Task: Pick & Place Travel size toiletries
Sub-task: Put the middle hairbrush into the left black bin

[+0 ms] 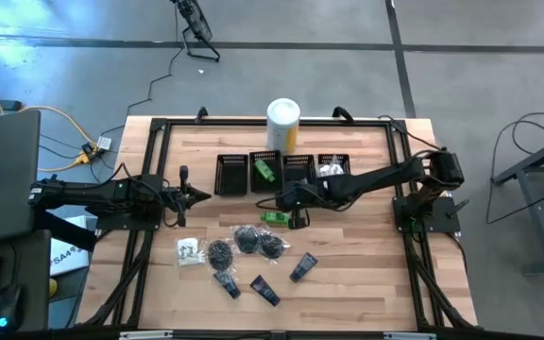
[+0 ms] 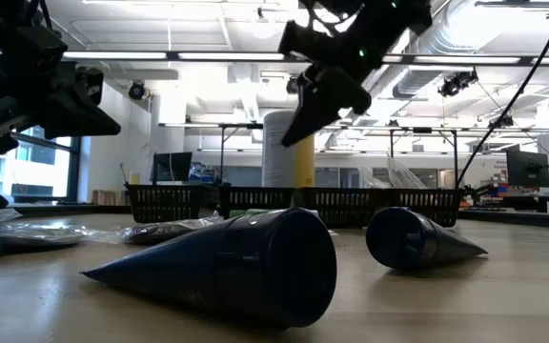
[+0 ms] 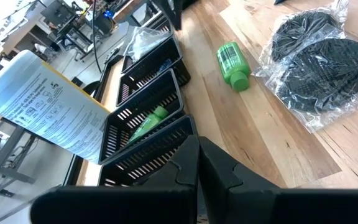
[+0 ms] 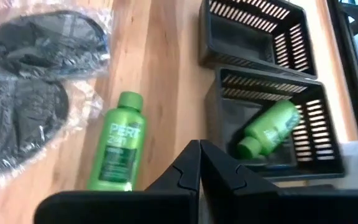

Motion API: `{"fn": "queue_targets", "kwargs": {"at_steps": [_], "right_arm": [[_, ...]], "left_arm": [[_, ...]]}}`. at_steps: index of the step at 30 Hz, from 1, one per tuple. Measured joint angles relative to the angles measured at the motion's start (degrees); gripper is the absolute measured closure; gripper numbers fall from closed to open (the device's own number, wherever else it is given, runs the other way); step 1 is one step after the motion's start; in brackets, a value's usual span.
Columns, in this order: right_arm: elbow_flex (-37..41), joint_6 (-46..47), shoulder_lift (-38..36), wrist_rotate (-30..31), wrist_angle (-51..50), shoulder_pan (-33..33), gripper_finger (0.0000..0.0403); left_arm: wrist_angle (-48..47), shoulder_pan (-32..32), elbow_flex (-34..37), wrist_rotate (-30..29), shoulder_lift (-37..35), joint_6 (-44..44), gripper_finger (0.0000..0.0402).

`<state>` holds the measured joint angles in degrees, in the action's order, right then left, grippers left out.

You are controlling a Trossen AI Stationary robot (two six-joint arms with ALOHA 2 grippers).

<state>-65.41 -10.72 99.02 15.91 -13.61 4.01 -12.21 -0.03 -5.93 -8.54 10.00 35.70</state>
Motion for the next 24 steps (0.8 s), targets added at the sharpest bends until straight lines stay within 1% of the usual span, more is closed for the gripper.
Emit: {"fn": "queue_targets", "kwargs": {"at_steps": [5, 11, 13, 15, 17, 19, 21, 24], "right_arm": [[3.46, 3.04, -3.02, -0.01, 6.51, 1.32, 0.0400], [7.54, 3.93, -8.95, 0.03, 9.03, 2.60, 0.0400], [9.10, 5.01, -11.14, -0.02, 11.53, 2.77, 0.0400], [11.75, 6.32, -13.24, 0.03, 11.77, 3.10, 0.0400], [14.26, 7.24, -14.96, 0.16, 15.44, 3.59, 0.0400], [17.58, 8.43, -17.66, 0.78, 16.89, 4.25, 0.0400], [20.19, 9.94, -19.92, 0.97, 21.19, 4.95, 0.0400], [24.44, 11.64, -22.89, 2.74, 23.49, 6.44, 0.0400]], "left_arm": [[0.00, 0.00, 0.00, -0.01, -0.01, 0.00, 0.0400], [0.00, 0.01, 0.00, -0.02, -0.02, 0.00, 0.0400], [-0.02, 0.02, 0.00, 0.04, -0.03, 0.00, 0.0400], [-0.01, 0.02, 0.00, 0.04, -0.01, 0.00, 0.0400], [0.01, 0.00, 0.00, 0.07, -0.01, 0.00, 0.0400], [0.03, 0.01, 0.00, 0.25, -0.02, -0.01, 0.0400], [0.13, 0.00, 0.00, 0.31, -0.02, -0.04, 0.0400], [0.78, 0.00, 0.08, 0.50, -0.04, -0.83, 0.0400]]}}
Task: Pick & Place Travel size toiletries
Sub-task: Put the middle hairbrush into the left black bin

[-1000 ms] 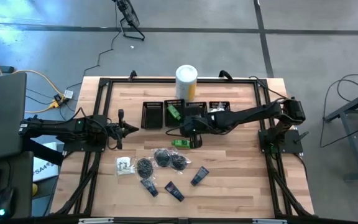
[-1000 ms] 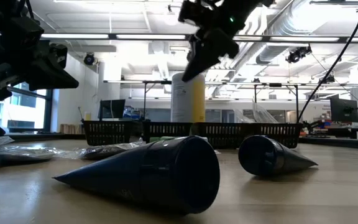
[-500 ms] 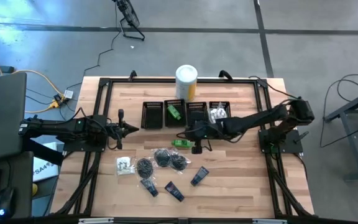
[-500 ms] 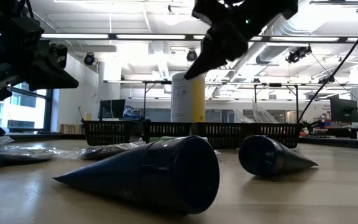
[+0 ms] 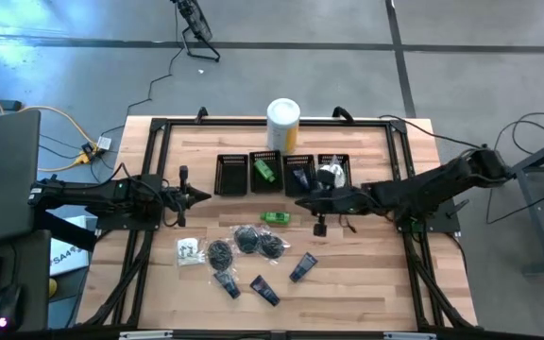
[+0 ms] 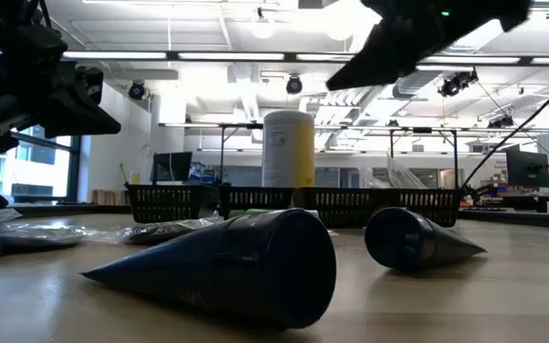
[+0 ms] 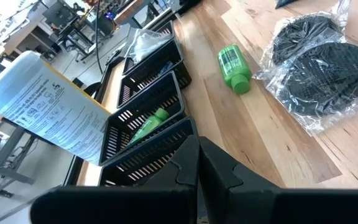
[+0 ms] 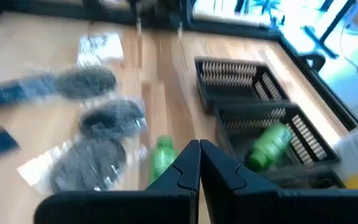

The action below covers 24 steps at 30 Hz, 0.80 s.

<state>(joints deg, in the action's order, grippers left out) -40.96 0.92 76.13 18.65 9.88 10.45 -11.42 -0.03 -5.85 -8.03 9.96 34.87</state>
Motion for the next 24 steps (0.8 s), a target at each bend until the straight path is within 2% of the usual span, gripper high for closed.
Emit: {"fn": "queue_targets", "kwargs": {"at_steps": [5, 11, 24], "right_arm": [[4.10, 1.76, -5.35, 1.10, 4.01, 1.59, 0.0400], [8.38, 3.97, -10.65, 1.80, 4.29, 3.20, 0.0400], [19.36, 9.42, -15.51, 10.00, 15.98, 8.90, 0.0400]], "left_arm": [[0.94, 0.00, 0.14, 0.09, 0.02, -3.61, 0.0400], [0.90, 0.01, 0.14, 0.44, 0.02, -8.15, 0.0400], [3.01, 0.00, 0.09, 0.49, 0.04, -8.40, 0.0400]]}}
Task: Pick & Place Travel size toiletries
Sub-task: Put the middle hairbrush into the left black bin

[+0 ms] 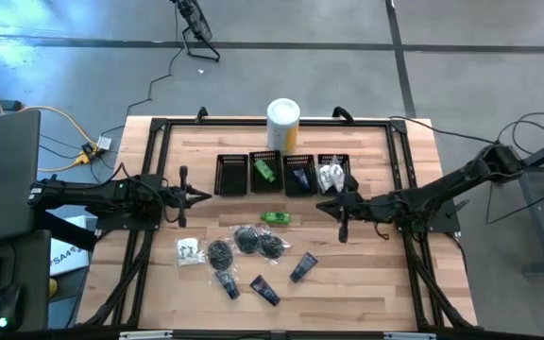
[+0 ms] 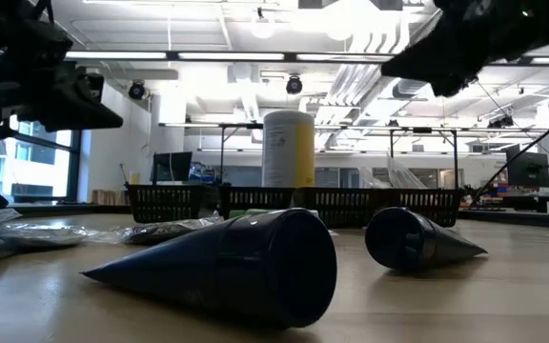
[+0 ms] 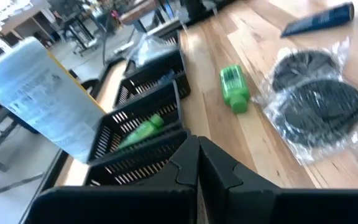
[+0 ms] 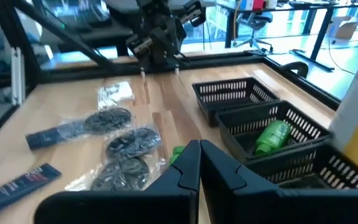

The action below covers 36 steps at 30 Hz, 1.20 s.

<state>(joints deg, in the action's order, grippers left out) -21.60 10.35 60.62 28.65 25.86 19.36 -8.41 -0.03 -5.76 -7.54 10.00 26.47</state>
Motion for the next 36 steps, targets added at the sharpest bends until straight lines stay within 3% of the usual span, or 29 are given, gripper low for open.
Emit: {"fn": "queue_targets", "kwargs": {"at_steps": [8, 19, 36], "right_arm": [[6.95, 1.67, 0.00, 4.97, 14.07, 3.52, 0.0400], [8.30, 1.50, 0.00, 6.42, 15.12, 4.39, 0.0400], [8.30, 2.08, 0.00, 5.50, 15.12, 4.39, 0.0400]], "left_arm": [[5.76, 0.00, -0.13, 0.14, -0.02, 0.71, 0.0401], [10.80, -0.02, -0.22, 2.96, 1.17, -0.78, 0.0401], [28.09, -0.02, -0.22, 1.00, 22.84, 2.17, 0.0402]]}}
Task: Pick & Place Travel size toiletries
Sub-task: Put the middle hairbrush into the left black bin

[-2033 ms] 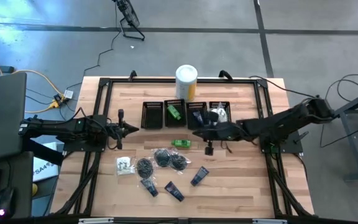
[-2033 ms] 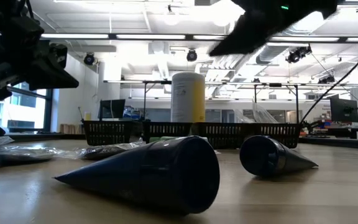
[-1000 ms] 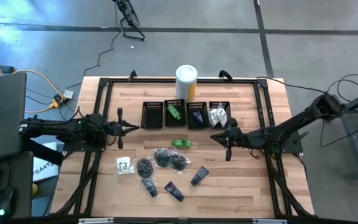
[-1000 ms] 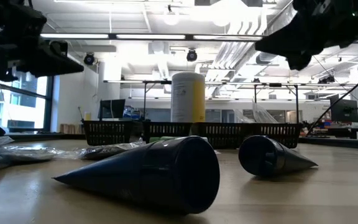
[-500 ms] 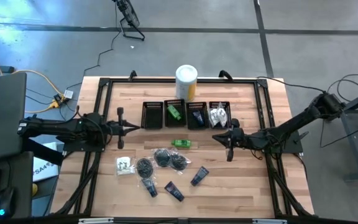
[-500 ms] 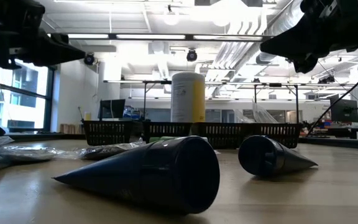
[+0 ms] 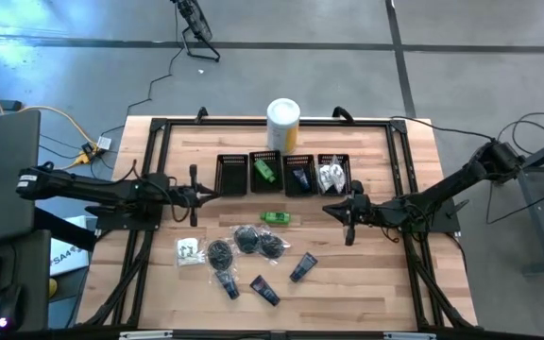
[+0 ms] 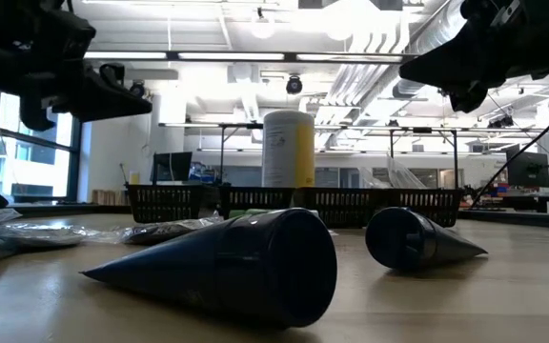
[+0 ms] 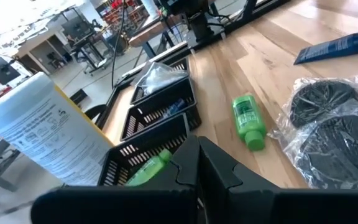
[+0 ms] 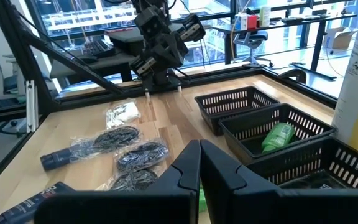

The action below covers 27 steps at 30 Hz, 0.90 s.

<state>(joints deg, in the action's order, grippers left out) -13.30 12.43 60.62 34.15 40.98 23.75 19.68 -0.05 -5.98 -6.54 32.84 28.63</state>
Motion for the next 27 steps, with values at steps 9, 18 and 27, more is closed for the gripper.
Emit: {"fn": "queue_targets", "kwargs": {"at_steps": [9, 18, 27], "right_arm": [[0.00, -0.20, 0.00, 0.48, -0.03, -1.00, 0.0400], [0.00, -0.58, 0.00, 0.46, -0.21, -1.40, 0.0400], [-0.02, -0.63, 0.00, 0.44, -0.23, -1.40, 0.0400]], "left_arm": [[1.15, -5.94, -5.47, -1.55, 9.33, 1.83, 0.0402], [-2.55, -15.04, -13.48, -12.07, 20.73, 2.74, 0.0402], [-15.01, -22.79, -27.15, -22.53, 33.37, 2.72, 0.0402]]}}
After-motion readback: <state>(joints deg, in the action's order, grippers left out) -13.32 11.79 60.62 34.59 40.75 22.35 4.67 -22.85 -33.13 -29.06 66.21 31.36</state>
